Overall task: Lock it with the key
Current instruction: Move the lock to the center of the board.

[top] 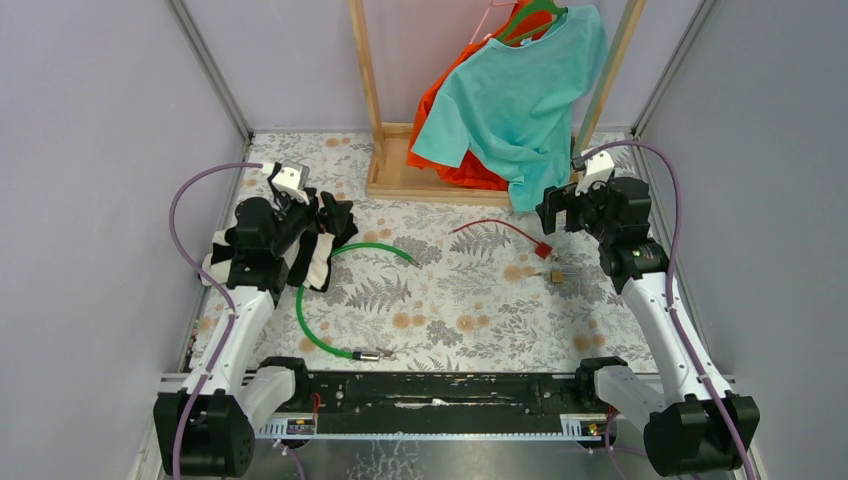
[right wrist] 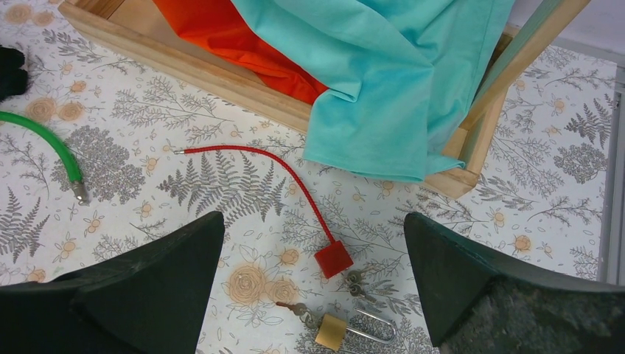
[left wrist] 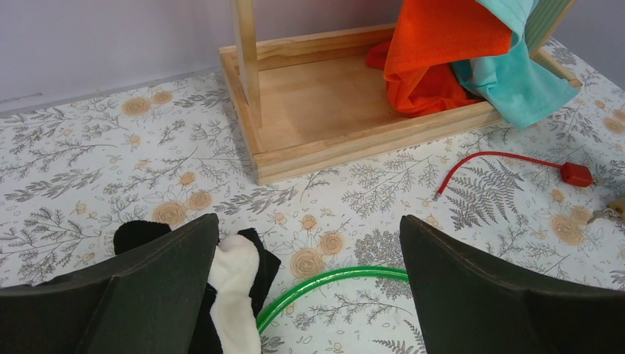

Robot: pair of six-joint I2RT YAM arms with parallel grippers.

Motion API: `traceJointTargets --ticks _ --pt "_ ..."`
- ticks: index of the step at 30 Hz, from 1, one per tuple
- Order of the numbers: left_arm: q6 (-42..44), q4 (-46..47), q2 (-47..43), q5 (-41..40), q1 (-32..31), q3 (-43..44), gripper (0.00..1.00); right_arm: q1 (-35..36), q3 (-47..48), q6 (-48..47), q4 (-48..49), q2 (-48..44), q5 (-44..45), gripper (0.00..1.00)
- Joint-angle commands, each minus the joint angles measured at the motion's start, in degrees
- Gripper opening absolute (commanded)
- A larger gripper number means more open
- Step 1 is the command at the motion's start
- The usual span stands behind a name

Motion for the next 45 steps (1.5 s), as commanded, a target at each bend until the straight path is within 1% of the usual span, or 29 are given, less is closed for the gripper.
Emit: traceJointTargets --ticks 1,5,11,14,19,21,26,30,34,40,45 --pt "1.41 2.83 -1.18 1.89 0.62 -0.32 1.00 -0.49 -0.30 -2.14 2.94 -1.57 -1.63 0.99" --pt "1.55 2.64 -0.63 3.35 0.62 -0.47 1.00 -0.49 0.99 -3.04 1.57 -1.47 -2.11 0.99" --pt "3.38 2.44 0.73 4.90 0.14 0.10 1.00 -0.41 3.25 -5.56 -1.99 -0.42 2.88 0.99" --pt "9.46 -1.85 2.12 4.66 -2.14 1.70 1.00 -0.14 3.21 -8.26 -5.23 -0.21 1.98 0.99" --pt "25.48 -13.73 4.26 5.67 -7.89 2.63 1.00 1.68 0.85 -13.73 -9.04 -0.17 0.19 0.99" --pt "28.45 -16.76 4.57 5.94 -9.70 2.21 1.00 2.08 -1.13 -15.21 -9.31 0.18 0.31 0.99" --pt "29.27 -18.59 4.76 4.40 -14.15 0.61 1.00 2.41 -4.37 -20.78 -11.96 3.70 2.36 0.99" --pt "28.41 -17.44 5.06 3.01 -17.79 -0.70 1.00 2.41 -4.20 -21.93 -15.52 9.56 6.57 0.99" --pt "27.00 -15.16 5.41 1.71 -19.91 -1.52 1.00 2.29 -4.22 -21.32 -16.56 16.15 10.10 0.92" --pt "25.89 -15.02 5.49 1.07 -21.06 -1.39 1.00 2.23 -2.66 -18.81 -20.59 22.59 7.27 0.80" --pt "25.71 -13.99 5.28 0.78 -21.22 -2.36 1.00 2.23 -2.71 -17.29 -20.56 26.25 7.77 0.76"
